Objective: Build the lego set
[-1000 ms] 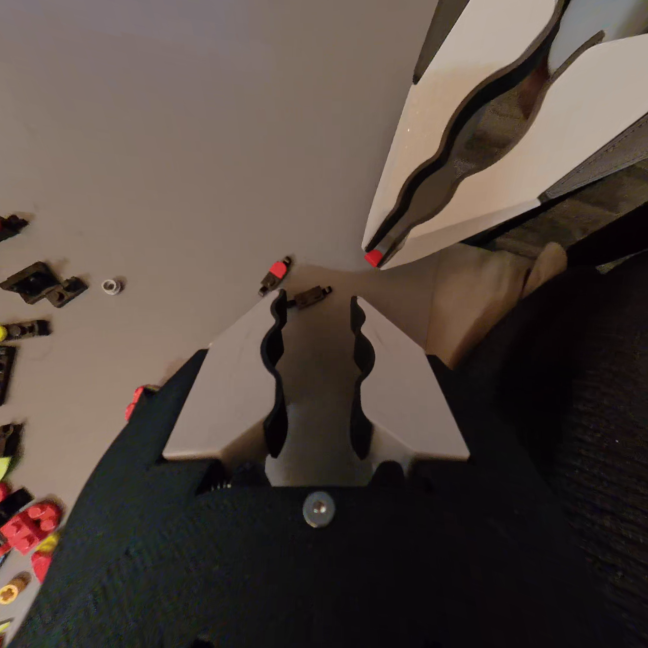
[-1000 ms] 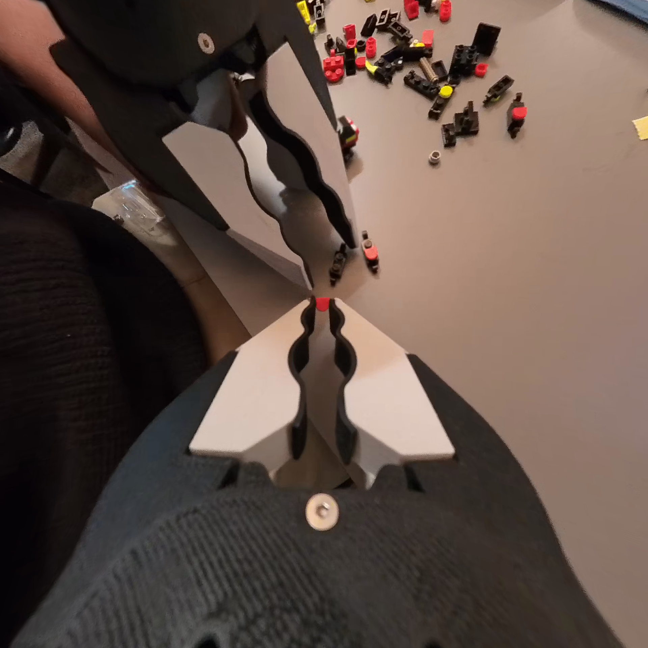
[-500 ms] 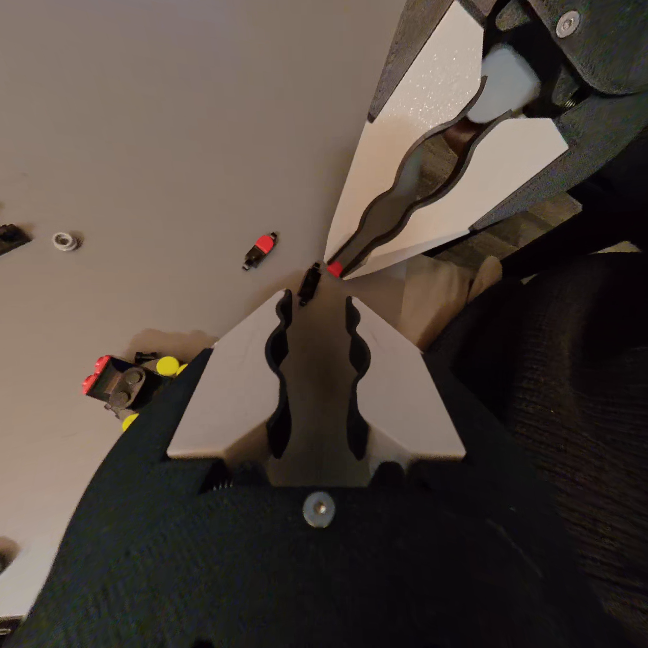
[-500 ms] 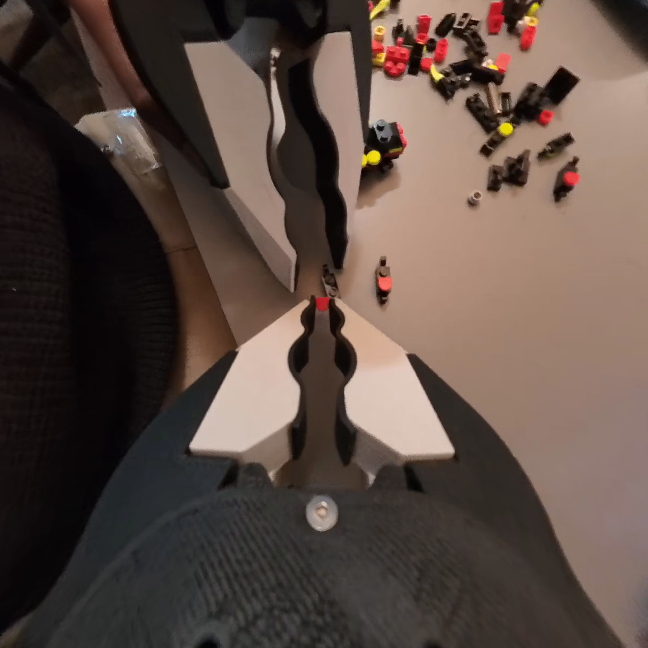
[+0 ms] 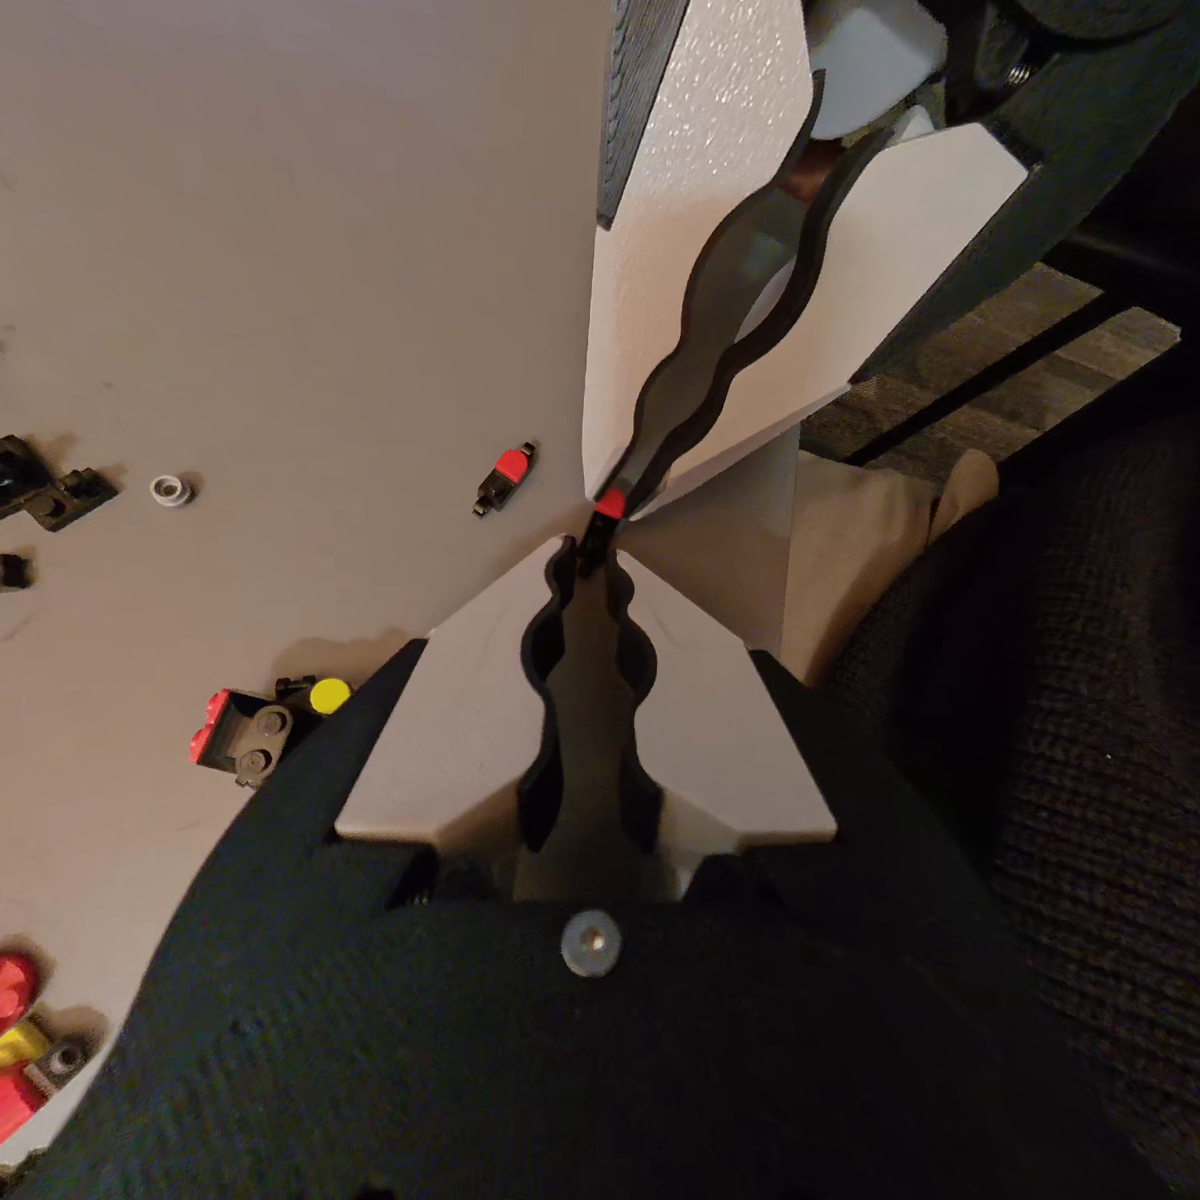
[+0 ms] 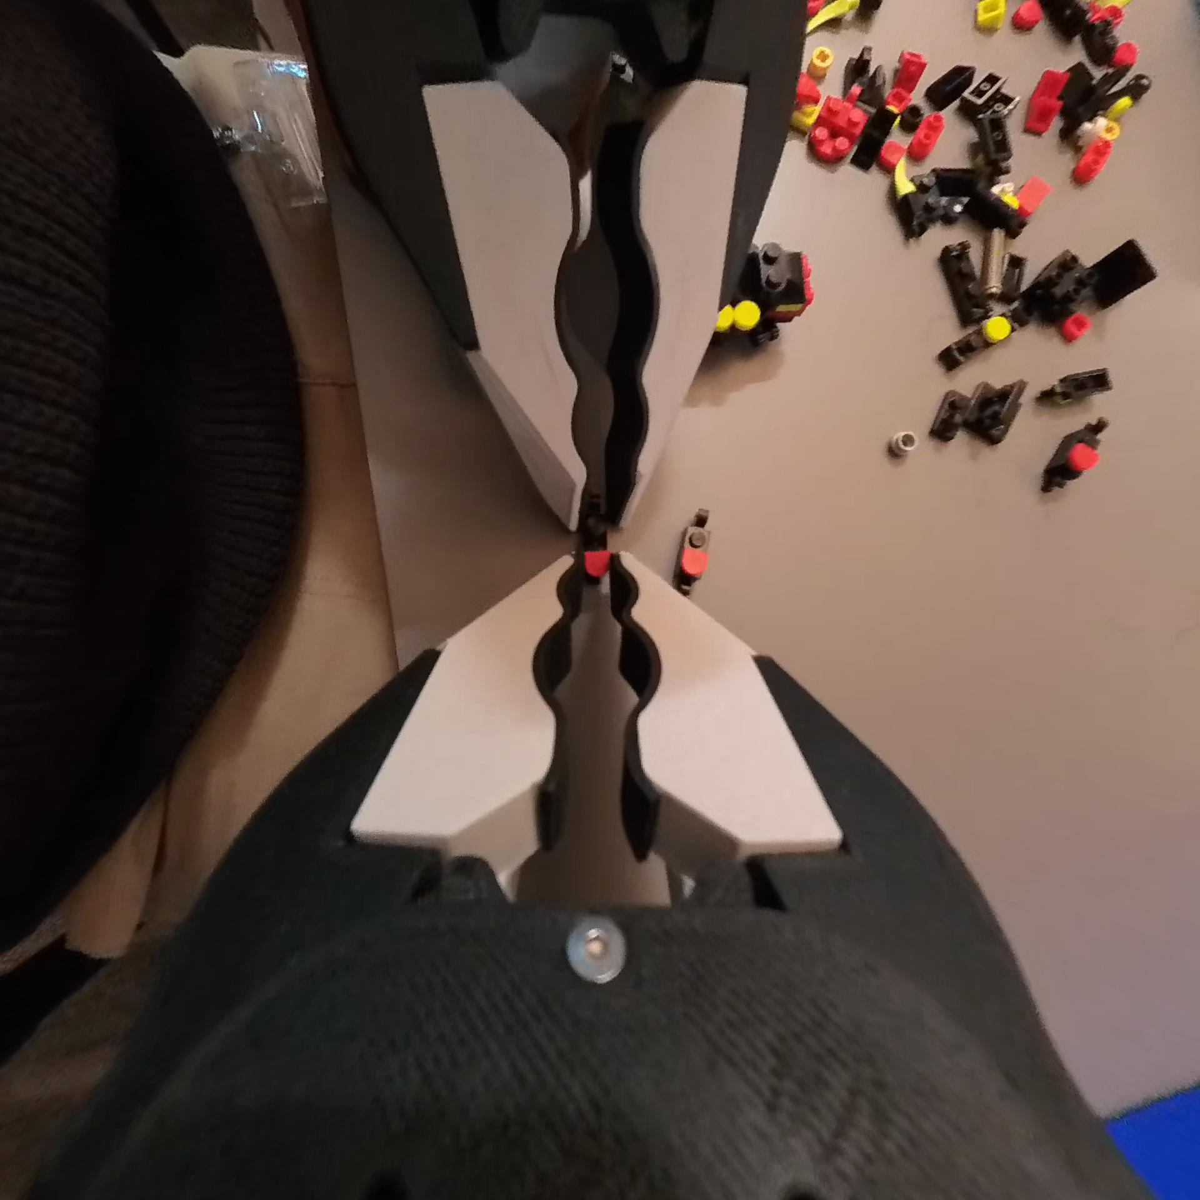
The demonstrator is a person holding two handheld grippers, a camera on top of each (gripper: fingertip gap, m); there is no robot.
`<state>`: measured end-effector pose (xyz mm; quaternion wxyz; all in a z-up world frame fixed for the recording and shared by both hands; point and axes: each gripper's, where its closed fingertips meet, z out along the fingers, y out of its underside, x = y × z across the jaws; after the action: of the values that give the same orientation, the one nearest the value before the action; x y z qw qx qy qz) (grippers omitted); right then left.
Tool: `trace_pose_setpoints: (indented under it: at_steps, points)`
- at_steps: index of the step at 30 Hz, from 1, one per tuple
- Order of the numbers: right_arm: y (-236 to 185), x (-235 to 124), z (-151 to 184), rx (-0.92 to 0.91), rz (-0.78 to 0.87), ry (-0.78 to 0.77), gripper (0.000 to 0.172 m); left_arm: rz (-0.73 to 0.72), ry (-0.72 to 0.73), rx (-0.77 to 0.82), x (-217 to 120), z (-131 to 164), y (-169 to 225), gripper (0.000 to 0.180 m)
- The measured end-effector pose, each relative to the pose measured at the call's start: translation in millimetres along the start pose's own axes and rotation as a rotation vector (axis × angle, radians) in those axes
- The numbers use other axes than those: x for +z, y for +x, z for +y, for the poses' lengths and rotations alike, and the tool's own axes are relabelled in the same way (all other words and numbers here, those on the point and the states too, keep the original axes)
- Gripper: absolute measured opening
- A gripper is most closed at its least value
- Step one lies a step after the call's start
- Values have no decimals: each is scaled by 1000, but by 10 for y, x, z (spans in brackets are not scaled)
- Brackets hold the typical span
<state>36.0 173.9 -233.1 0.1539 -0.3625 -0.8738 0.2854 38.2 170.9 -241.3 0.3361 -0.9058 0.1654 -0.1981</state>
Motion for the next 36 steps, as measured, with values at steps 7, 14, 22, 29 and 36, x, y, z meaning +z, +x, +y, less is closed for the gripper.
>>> trace_pose_setpoints:
  at_steps: [7, 14, 22, 29, 36]
  points:
    - [-8, 19, -22, 14, -28, 2, 6, 6, 0, 13, 3, -1, 2, 7]
    - [-9, 22, -14, 18, -16, -25, 6, 7, -3, 17, 10, -5, 4, 7]
    - [-13, 34, -9, 22, -39, -98, 6, 6, -7, 23, 13, -7, 5, 6]
    - [-21, 55, 8, 23, -101, -163, 6, -1, -7, 31, 16, -9, 6, 6]
    - [-9, 55, -2, 34, -67, -120, 6, -3, -3, 34, 16, -8, 3, 7]
